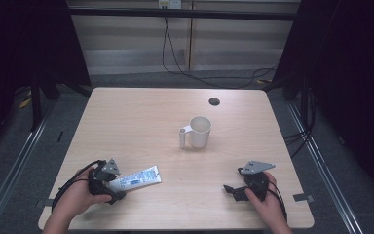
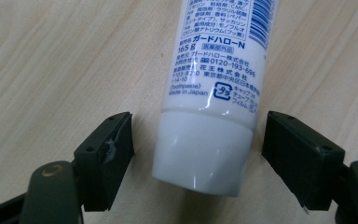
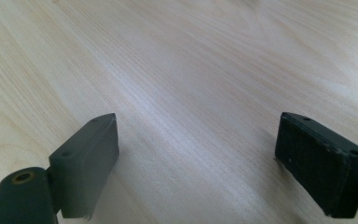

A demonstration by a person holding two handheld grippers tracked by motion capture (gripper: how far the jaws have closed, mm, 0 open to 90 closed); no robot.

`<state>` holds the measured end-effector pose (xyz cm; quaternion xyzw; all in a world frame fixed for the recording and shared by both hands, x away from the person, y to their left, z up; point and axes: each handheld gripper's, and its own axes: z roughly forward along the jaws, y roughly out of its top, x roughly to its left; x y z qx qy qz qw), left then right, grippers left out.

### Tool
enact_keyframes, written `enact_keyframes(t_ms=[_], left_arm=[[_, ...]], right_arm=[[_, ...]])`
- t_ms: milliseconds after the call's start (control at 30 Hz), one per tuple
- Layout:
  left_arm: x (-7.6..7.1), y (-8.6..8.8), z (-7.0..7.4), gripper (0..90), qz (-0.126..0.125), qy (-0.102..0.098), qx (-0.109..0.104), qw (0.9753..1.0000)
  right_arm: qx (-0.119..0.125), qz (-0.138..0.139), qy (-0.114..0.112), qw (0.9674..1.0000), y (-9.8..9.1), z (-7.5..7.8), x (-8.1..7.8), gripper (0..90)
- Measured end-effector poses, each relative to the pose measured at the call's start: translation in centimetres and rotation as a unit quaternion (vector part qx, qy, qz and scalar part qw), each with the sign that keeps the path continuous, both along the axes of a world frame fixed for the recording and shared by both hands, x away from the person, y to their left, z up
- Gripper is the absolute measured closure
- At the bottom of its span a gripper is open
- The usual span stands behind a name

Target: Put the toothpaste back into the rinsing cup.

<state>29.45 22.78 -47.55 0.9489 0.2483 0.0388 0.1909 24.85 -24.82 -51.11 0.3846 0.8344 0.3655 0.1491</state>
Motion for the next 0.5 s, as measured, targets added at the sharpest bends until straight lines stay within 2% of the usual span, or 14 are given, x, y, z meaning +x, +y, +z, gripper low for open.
enact_keyframes(t_ms=[67,133,167,400,467,500], left_arm=[[0.3,-0.4,0.3,25.3,0.002,0.014,0.017,0.9998],[0.5,-1.0,0.6,25.3,-0.011,0.021,0.037,0.999],[0.6,-1.7,0.8,25.5,-0.018,0.026,0.054,0.998],[1.5,-3.8,1.7,26.8,-0.043,0.029,0.083,0.9952],[1.8,-4.9,1.8,27.3,-0.059,0.034,0.106,0.992],[1.8,-4.9,1.8,27.6,-0.059,0.034,0.106,0.992]], right_arm=[[0.0,-0.001,0.0,1.0,0.0,0.0,0.0,12.8],[0.0,-0.001,0.0,1.0,0.0,0.0,0.0,12.8],[0.0,0.0,0.0,1.0,0.0,0.0,0.0,12.8],[0.0,0.0,0.001,1.0,0.0,0.0,0.0,12.8],[0.0,-0.001,0.0,1.0,0.0,0.0,0.0,12.8],[0.0,-0.001,0.0,1.0,0.0,0.0,0.0,12.8]])
